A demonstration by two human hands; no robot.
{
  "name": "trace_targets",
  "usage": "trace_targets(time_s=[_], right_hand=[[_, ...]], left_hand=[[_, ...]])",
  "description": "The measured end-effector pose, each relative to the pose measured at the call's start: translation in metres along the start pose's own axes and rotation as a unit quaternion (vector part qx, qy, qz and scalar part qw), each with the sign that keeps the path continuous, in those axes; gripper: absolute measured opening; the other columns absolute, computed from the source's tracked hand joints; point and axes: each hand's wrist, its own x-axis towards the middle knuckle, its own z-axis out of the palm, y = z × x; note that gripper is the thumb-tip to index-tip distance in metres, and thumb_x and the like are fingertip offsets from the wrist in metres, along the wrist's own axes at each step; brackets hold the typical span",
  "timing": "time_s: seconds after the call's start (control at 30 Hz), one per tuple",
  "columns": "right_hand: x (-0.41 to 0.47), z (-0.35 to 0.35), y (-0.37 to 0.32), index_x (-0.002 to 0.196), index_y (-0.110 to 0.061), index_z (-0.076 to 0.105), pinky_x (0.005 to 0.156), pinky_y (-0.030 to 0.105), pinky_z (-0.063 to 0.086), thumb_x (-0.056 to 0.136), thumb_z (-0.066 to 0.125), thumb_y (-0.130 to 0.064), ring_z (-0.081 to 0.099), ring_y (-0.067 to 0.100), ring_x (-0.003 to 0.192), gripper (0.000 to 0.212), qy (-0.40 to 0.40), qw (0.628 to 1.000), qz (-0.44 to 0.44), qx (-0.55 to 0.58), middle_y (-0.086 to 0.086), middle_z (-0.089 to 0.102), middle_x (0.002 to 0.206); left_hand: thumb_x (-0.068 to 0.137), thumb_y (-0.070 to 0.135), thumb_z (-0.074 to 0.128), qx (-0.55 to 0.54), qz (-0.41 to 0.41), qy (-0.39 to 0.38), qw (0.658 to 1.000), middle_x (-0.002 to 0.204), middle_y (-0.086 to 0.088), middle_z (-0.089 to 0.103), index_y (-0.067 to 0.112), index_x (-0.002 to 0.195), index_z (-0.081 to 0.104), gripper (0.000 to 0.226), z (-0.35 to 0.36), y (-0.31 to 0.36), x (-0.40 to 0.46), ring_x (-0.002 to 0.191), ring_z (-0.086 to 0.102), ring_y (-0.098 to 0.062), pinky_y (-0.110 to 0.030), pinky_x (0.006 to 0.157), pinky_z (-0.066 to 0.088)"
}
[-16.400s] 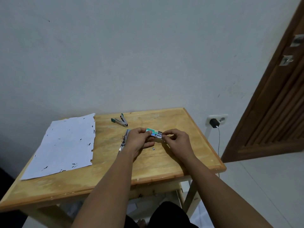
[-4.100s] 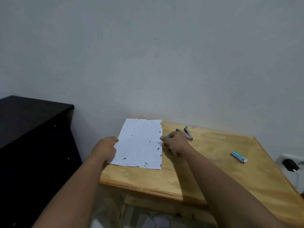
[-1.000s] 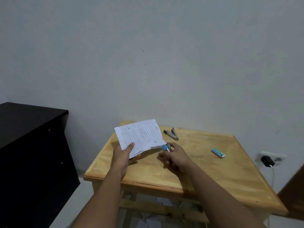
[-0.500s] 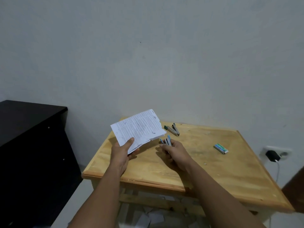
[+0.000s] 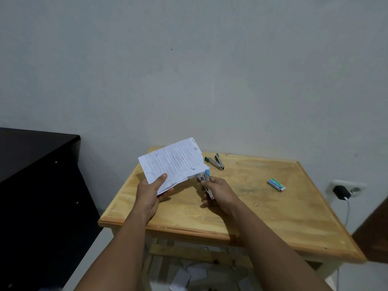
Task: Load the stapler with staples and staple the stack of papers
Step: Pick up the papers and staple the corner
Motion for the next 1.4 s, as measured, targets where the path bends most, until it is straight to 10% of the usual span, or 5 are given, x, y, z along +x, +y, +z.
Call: trace_targets(time_s=[0.4, 0.63, 0.83, 1.13, 1.4], right_hand=[[0.008, -0.009, 0.002, 0.098, -0.009, 0.062, 0.056, 0.036, 0.05, 0.088, 0.084, -0.03, 0.04, 0.014, 0.044, 0.032, 0.07, 0.99, 0.008, 0.121, -0.002, 0.039, 0.055], [0.015, -0.011, 0.011, 0.106, -0.002, 0.068, 0.062, 0.039, 0.049, 0.09, 0.08, -0.015, 0.039, 0.016, 0.053, 0.024, 0.096, 0.985, -0.007, 0.141, 0.001, 0.044, 0.058], [0.012, -0.006, 0.015, 0.112, 0.007, 0.069, 0.069, 0.045, 0.055, 0.083, 0.083, -0.025, 0.063, 0.033, 0.069, 0.045, 0.061, 0.995, -0.042, 0.067, 0.014, 0.069, 0.074], [0.01, -0.001, 0.006, 0.076, -0.014, 0.058, 0.048, 0.028, 0.039, 0.099, 0.043, -0.069, 0.041, 0.019, 0.049, 0.062, 0.039, 0.997, 0.043, 0.049, 0.004, 0.047, 0.061], [0.006, 0.0, 0.003, 0.108, -0.004, 0.071, 0.047, 0.026, 0.026, 0.103, 0.044, -0.064, 0.037, 0.012, 0.053, 0.066, 0.003, 0.999, 0.026, 0.032, -0.001, 0.048, 0.066]], left_hand=[[0.091, 0.009, 0.078, 0.014, -0.048, -0.045, 0.998, 0.118, -0.013, 0.074, 0.015, 0.114, 0.069, 0.025, 0.004, 0.007, -0.009, 0.095, 0.074, -0.027, -0.035, 0.063, 0.066], [0.068, 0.067, 0.083, -0.113, -0.066, -0.095, 0.987, 0.117, -0.013, 0.078, 0.02, 0.129, 0.063, 0.08, 0.021, -0.009, -0.022, 0.1, 0.078, -0.034, -0.047, 0.086, 0.063], [0.091, 0.012, 0.08, 0.052, -0.052, -0.084, 0.994, 0.107, -0.009, 0.081, 0.011, 0.134, 0.061, 0.047, 0.061, -0.025, -0.031, 0.094, 0.08, -0.028, -0.045, 0.084, 0.064], [0.094, 0.006, 0.075, -0.053, -0.051, 0.017, 0.997, 0.091, -0.007, 0.083, 0.017, 0.114, 0.064, 0.025, 0.059, -0.027, -0.025, 0.078, 0.081, -0.023, -0.037, 0.07, 0.063], [0.093, 0.011, 0.077, -0.132, -0.052, 0.046, 0.989, 0.111, -0.016, 0.08, 0.01, 0.136, 0.058, 0.046, 0.055, -0.027, -0.026, 0.094, 0.08, -0.028, -0.033, 0.067, 0.062]])
